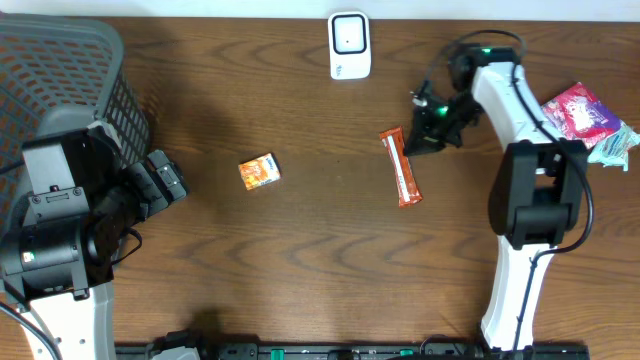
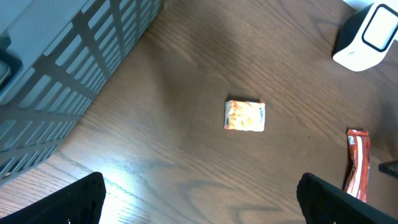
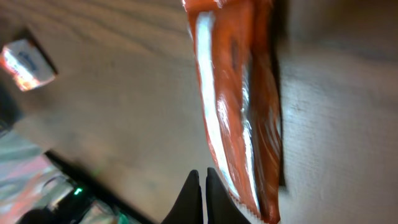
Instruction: Scan the item barcode
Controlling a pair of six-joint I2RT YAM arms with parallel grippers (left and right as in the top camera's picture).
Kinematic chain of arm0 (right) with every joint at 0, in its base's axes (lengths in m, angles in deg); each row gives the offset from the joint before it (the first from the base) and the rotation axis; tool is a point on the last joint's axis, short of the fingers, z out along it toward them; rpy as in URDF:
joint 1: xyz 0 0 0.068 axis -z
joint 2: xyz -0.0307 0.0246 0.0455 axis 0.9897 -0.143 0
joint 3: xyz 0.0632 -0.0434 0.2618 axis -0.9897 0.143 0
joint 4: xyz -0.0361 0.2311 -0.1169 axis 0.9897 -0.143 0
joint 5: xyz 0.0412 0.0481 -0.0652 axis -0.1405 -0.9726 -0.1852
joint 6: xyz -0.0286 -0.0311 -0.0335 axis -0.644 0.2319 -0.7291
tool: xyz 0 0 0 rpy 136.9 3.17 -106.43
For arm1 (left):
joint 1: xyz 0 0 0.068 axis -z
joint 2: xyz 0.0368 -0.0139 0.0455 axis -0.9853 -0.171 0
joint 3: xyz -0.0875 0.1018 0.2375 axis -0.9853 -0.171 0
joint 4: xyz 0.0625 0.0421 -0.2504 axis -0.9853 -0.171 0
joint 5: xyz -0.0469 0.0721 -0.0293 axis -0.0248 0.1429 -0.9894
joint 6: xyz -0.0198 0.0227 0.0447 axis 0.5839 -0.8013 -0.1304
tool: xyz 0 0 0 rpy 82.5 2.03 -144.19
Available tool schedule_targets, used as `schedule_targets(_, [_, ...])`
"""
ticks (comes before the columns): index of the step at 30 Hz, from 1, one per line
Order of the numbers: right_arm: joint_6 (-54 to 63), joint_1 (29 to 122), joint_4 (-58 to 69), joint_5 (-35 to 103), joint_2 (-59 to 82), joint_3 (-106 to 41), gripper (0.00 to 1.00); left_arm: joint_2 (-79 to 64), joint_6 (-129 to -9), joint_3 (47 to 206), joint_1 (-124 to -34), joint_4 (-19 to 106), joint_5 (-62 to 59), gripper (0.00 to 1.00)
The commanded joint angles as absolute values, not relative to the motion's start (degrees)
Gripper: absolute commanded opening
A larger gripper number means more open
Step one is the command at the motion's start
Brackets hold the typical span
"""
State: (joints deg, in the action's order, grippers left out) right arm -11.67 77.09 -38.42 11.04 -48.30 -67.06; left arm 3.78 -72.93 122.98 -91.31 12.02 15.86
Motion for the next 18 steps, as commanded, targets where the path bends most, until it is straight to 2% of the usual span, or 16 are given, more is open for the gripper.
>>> schedule_targets(1, [-7.6,75.4,-35.8,17.2,-48.9,-67.4,0.01,3.8,-72.7,123.5,-91.5,12.0,16.2,0.98])
schedule_targets(10, [-2.5,71.9,-25.4,26.8,-48.9,-60.7,0.01,3.8,-72.6,123.5,-91.5,12.0,16.2,0.98])
schedule_targets(18, [-2.3,71.5,-22.7,25.0,-48.8,-58.3,0.01,3.8,-72.7,123.5,-91.5,12.0,16.2,0.98])
